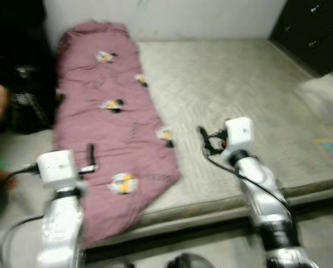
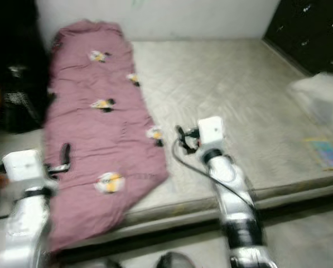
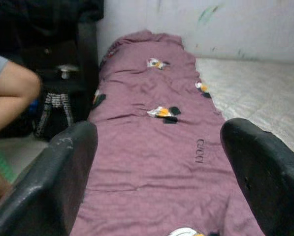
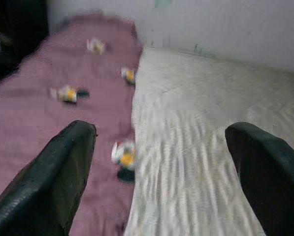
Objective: Clean up the room
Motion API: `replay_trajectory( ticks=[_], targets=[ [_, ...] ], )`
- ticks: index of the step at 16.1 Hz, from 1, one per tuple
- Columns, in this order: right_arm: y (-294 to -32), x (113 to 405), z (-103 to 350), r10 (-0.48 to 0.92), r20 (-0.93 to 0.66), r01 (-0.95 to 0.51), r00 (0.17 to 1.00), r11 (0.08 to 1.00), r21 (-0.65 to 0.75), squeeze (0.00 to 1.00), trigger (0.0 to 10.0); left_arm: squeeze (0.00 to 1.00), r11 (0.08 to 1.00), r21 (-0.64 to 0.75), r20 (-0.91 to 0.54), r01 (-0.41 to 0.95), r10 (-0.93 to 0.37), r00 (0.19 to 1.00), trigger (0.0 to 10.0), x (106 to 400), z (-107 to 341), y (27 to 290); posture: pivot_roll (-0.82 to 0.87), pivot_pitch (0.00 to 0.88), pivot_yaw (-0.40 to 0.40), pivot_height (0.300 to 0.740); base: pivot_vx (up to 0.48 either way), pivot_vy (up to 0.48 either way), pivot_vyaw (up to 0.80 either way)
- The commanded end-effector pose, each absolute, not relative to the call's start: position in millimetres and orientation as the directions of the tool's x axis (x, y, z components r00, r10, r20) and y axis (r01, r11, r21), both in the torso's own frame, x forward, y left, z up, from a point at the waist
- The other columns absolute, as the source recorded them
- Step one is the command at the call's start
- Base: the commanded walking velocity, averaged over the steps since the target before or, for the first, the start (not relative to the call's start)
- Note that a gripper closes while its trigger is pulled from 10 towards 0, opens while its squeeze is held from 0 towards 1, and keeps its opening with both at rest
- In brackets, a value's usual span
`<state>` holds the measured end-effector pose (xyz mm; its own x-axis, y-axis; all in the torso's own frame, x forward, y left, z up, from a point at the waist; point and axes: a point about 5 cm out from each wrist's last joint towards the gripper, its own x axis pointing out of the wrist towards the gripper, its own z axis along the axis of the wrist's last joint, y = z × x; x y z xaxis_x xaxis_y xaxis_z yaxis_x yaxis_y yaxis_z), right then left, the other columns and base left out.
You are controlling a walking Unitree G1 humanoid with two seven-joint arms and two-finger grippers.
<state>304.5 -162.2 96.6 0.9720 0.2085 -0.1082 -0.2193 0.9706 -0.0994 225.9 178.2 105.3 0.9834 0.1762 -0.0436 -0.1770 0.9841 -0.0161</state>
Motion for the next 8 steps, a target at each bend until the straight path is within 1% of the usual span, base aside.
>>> replay_trajectory(
  ticks=[1,4,8],
  targets=[
    [-159.1,307.4,102.7,0.215,-0.084,-0.222,0.973,0.97,-0.096,0.0,10.0,0.0,0.981,0.007,-0.043,-0.193,0.193,0.98,10.0,224.4,105.8,184.1,0.01,0.0,-0.072,0.74,0.0,0.48,0.0],
    [-157.9,308.4,103.0,0.217,-0.083,-0.224,0.973,0.97,-0.094,0.0,10.0,0.0,0.98,0.014,-0.017,-0.197,0.197,0.98,10.0,224.0,109.1,185.2,0.01,0.0,-0.074,0.74,0.0,0.461,0.0],
    [-154.8,310.1,104.1,0.233,-0.075,-0.239,0.97,0.967,-0.092,0.0,10.0,0.0,0.97,0.043,-0.03,-0.238,0.239,0.971,10.0,219.3,106.8,189.2,0.02,0.0,-0.07,0.74,0.0,0.0,0.0]
  ],
)
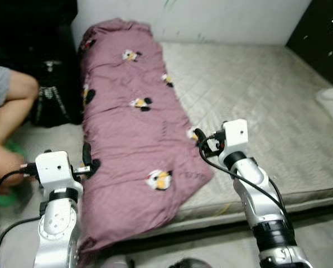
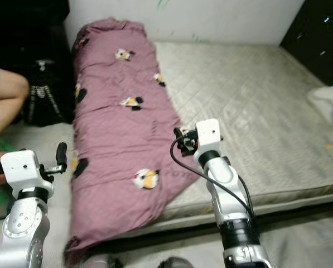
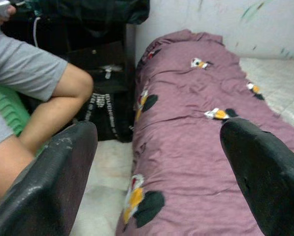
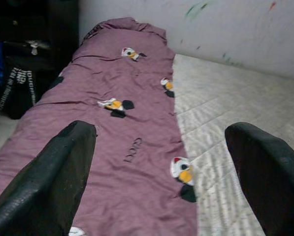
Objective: Clean up the room
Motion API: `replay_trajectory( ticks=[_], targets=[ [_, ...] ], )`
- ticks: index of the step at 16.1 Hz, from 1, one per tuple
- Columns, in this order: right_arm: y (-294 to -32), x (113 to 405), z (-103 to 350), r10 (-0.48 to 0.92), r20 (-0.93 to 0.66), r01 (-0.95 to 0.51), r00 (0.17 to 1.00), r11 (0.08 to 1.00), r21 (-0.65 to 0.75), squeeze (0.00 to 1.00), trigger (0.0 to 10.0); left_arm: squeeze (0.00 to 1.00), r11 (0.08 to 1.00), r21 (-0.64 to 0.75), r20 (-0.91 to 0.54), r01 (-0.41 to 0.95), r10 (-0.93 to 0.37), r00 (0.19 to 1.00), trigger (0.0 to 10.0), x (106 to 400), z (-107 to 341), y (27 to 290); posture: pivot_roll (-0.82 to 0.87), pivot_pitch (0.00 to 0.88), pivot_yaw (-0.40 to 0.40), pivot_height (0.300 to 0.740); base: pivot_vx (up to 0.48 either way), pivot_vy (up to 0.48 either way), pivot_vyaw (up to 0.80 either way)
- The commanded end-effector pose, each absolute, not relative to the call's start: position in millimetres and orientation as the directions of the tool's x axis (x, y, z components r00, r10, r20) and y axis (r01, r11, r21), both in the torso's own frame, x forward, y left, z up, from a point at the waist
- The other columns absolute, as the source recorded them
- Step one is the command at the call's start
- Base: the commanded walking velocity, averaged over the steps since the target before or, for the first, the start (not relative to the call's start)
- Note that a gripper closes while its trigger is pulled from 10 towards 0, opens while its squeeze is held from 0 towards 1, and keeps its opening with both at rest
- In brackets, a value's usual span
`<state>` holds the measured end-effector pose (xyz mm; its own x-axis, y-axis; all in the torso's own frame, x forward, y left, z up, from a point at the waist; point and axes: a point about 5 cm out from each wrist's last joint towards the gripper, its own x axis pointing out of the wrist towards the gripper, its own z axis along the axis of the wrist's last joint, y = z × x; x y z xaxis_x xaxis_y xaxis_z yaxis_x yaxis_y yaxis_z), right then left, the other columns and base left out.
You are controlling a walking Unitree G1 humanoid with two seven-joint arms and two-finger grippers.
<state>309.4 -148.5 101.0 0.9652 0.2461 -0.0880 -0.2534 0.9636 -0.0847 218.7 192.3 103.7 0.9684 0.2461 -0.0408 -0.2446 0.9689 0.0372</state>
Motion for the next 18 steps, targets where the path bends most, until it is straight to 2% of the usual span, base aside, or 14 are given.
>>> replay_trajectory(
  ticks=[1,3,9,15,18],
  targets=[
    [-154,311,105,0.236,-0.074,-0.242,0.969,0.966,-0.094,0.0,10.0,0.0,0.97,0.048,-0.026,-0.237,0.238,0.971,10.0,220,108,189,0.02,0.0,-0.071,0.74,0.0,0.0,0.0],
    [-152,312,107,0.237,-0.064,-0.242,0.969,0.966,-0.092,0.0,10.0,0.0,0.969,0.092,-0.005,-0.231,0.233,0.973,10.0,221,112,190,0.02,0.0,-0.065,0.74,0.0,0.0,0.0],
    [-148,316,114,0.239,-0.035,-0.24,0.97,0.969,-0.058,0.0,10.0,0.0,0.948,0.113,0.005,-0.296,0.298,0.955,10.0,212,117,201,0.03,0.0,-0.069,0.74,0.0,0.0,0.0],
    [-141,317,115,0.255,-0.026,-0.256,0.967,0.966,-0.045,0.0,10.0,0.0,0.937,0.137,0.011,-0.322,0.324,0.946,10.0,211,120,207,0.03,0.0,-0.064,0.666,0.0,0.0,0.0],
    [-144,315,113,0.25,-0.032,-0.252,0.968,0.967,-0.048,0.0,10.0,0.0,0.935,0.146,-0.006,-0.322,0.326,0.945,10.0,210,116,202,0.03,0.0,-0.063,0.626,0.0,0.0,0.0]
  ],
)
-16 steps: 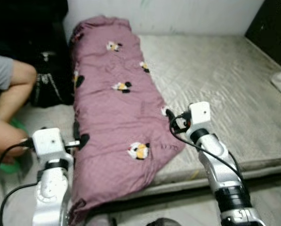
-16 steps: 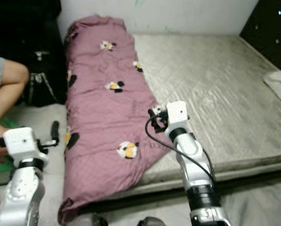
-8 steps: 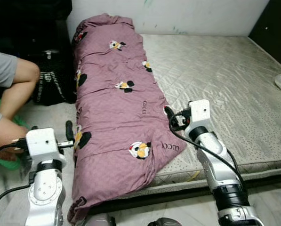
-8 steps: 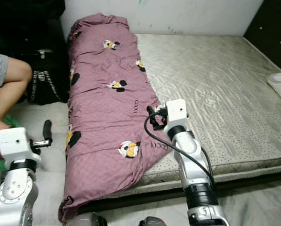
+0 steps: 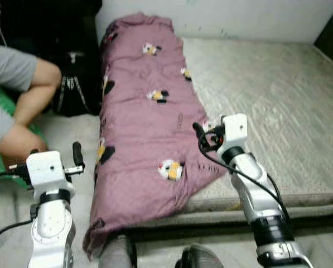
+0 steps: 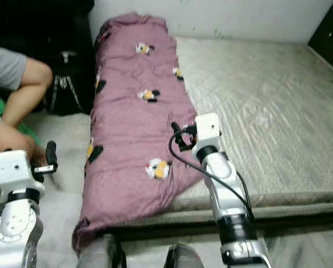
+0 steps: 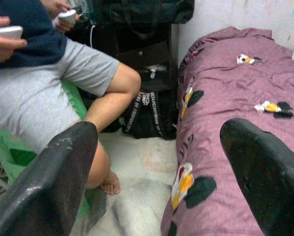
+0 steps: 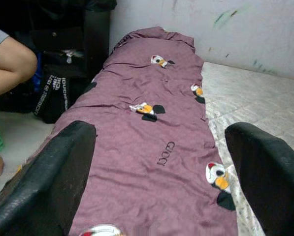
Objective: Clean up the room
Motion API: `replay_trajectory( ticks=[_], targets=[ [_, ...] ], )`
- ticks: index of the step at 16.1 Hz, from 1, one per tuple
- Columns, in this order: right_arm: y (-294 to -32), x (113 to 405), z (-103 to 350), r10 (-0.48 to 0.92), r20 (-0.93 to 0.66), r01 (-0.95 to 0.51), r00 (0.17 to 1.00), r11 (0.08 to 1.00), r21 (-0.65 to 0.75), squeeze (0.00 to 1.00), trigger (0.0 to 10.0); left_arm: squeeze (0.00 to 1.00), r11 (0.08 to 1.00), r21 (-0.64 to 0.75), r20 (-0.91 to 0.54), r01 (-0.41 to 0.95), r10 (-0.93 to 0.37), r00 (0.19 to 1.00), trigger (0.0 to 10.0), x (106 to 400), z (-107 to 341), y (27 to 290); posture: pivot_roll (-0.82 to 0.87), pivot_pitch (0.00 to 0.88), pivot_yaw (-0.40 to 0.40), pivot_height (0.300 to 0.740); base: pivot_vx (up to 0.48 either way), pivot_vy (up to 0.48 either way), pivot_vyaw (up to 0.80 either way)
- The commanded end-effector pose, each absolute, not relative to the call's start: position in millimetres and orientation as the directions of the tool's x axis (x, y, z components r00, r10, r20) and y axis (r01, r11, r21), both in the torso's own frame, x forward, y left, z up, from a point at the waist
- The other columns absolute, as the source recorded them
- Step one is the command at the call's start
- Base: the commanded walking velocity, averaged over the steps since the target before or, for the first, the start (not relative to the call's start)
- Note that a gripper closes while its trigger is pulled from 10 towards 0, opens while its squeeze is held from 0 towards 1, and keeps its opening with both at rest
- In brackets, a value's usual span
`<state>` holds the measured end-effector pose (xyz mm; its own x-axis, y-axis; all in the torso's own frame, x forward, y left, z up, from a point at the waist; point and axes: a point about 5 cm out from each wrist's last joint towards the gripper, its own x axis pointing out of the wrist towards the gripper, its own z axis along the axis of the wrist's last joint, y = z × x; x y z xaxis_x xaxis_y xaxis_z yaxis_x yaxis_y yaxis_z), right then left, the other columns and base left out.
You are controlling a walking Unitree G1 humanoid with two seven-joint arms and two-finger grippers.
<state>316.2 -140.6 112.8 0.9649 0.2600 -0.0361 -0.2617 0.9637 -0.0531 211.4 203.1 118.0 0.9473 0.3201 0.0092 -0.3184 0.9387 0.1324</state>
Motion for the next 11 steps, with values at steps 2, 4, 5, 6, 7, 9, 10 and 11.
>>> replay_trajectory(
  ticks=[2,4,5,6,7,9,10,11],
  targets=[
    [-145.6,313.8,112.2,0.246,-0.038,-0.248,0.968,0.967,-0.05,0.0,10.0,0.0,0.94,0.136,-0.009,-0.313,0.317,0.949,10.0,210.3,115.3,199.2,0.03,0.0,-0.064,0.622,0.0,0.0,0.0],
    [-146.1,313.4,111.6,0.245,-0.043,-0.248,0.968,0.967,-0.052,0.0,10.0,0.0,0.941,0.133,-0.007,-0.311,0.314,0.949,10.0,211.4,115.4,199.2,0.03,0.0,-0.066,0.622,0.0,0.0,0.0],
    [-146.3,313.3,111.3,0.246,-0.044,-0.248,0.968,0.967,-0.052,0.0,10.0,0.0,0.94,0.135,-0.004,-0.314,0.318,0.948,10.0,212.0,115.9,199.9,0.03,0.0,-0.067,0.622,0.0,0.0,0.0],
    [-146.2,313.5,110.9,0.247,-0.046,-0.249,0.968,0.967,-0.053,0.0,10.0,0.0,0.937,0.141,-0.002,-0.321,0.324,0.946,10.0,212.2,116.4,201.4,0.03,0.0,-0.068,0.622,0.0,0.0,0.0],
    [-146.0,313.7,110.5,0.248,-0.048,-0.251,0.968,0.967,-0.054,0.0,10.0,0.0,0.934,0.147,0.001,-0.327,0.331,0.944,10.0,212.2,116.7,202.6,0.03,0.0,-0.068,0.622,0.0,0.0,0.0],
    [-145.3,314.1,110.3,0.252,-0.049,-0.255,0.966,0.966,-0.052,0.0,10.0,0.0,0.937,0.128,-0.008,-0.324,0.328,0.945,10.0,211.7,115.9,203.1,0.03,0.0,-0.07,0.622,0.0,0.0,0.0],
    [-145.2,314.4,110.4,0.252,-0.05,-0.255,0.966,0.966,-0.051,0.0,10.0,0.0,0.939,0.121,-0.004,-0.322,0.325,0.946,10.0,211.7,116.6,202.8,0.03,0.0,-0.071,0.622,0.0,0.0,0.0],
    [-145.3,314.5,110.5,0.253,-0.049,-0.255,0.966,0.966,-0.051,0.0,10.0,0.0,0.94,0.125,0.003,-0.318,0.32,0.947,10.0,211.7,117.2,202.5,0.03,0.0,-0.073,0.622,0.0,0.0,0.0]
  ],
)
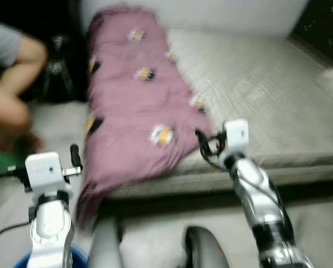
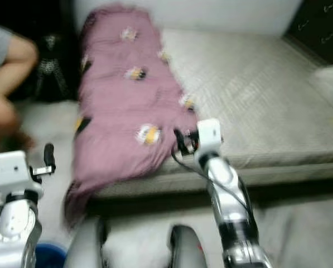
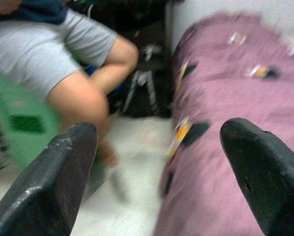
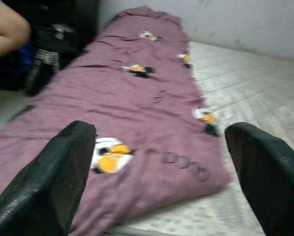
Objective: Clean up the room
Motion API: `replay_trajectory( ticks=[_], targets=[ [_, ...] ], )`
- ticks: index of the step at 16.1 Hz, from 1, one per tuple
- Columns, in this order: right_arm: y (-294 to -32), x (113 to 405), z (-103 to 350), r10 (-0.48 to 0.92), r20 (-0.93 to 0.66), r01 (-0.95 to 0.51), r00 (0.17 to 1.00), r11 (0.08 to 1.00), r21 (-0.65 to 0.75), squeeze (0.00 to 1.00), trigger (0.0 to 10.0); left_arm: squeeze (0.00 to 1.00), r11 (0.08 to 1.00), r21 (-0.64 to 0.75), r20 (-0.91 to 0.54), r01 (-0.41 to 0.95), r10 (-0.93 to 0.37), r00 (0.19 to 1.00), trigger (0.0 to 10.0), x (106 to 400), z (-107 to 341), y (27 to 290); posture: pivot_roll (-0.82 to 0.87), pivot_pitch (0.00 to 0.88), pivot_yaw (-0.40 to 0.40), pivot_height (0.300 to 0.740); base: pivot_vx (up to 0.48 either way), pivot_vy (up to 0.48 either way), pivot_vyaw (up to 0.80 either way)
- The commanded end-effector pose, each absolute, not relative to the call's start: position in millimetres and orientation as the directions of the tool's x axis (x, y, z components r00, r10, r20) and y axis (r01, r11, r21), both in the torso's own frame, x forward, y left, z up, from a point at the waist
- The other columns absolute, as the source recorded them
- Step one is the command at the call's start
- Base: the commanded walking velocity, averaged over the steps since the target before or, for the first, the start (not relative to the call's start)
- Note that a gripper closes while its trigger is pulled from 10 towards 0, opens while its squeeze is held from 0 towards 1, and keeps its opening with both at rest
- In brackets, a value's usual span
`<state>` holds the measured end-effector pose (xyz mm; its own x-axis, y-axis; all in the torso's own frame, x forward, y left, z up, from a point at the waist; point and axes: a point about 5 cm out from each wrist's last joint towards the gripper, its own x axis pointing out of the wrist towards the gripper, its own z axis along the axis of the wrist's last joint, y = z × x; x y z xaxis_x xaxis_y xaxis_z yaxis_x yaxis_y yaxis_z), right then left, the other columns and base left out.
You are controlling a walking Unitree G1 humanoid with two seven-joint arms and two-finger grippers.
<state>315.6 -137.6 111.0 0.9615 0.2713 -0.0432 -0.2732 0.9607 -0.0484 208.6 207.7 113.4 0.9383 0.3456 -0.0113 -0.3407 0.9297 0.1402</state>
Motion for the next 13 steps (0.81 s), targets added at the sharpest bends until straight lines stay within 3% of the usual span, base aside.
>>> replay_trajectory(
  ticks=[1,2,13],
  targets=[
    [-145.0,314.9,111.0,0.255,-0.048,-0.257,0.966,0.965,-0.053,0.0,10.0,0.0,0.941,0.122,0.007,-0.315,0.317,0.948,10.0,212.1,117.7,202.5,0.03,0.0,-0.073,0.622,0.0,0.0,0.0],
    [-144.8,315.1,111.2,0.255,-0.048,-0.258,0.966,0.965,-0.053,0.0,10.0,0.0,0.941,0.12,0.008,-0.315,0.316,0.949,10.0,212.3,117.9,202.4,0.03,0.0,-0.073,0.622,0.0,0.0,0.0],
    [-144.7,315.5,111.4,0.255,-0.049,-0.258,0.966,0.965,-0.057,0.0,10.0,0.0,0.95,0.094,0.005,-0.296,0.297,0.955,10.0,212.8,118.1,199.5,0.03,0.0,-0.073,0.622,0.426,0.0,0.0]
  ],
)
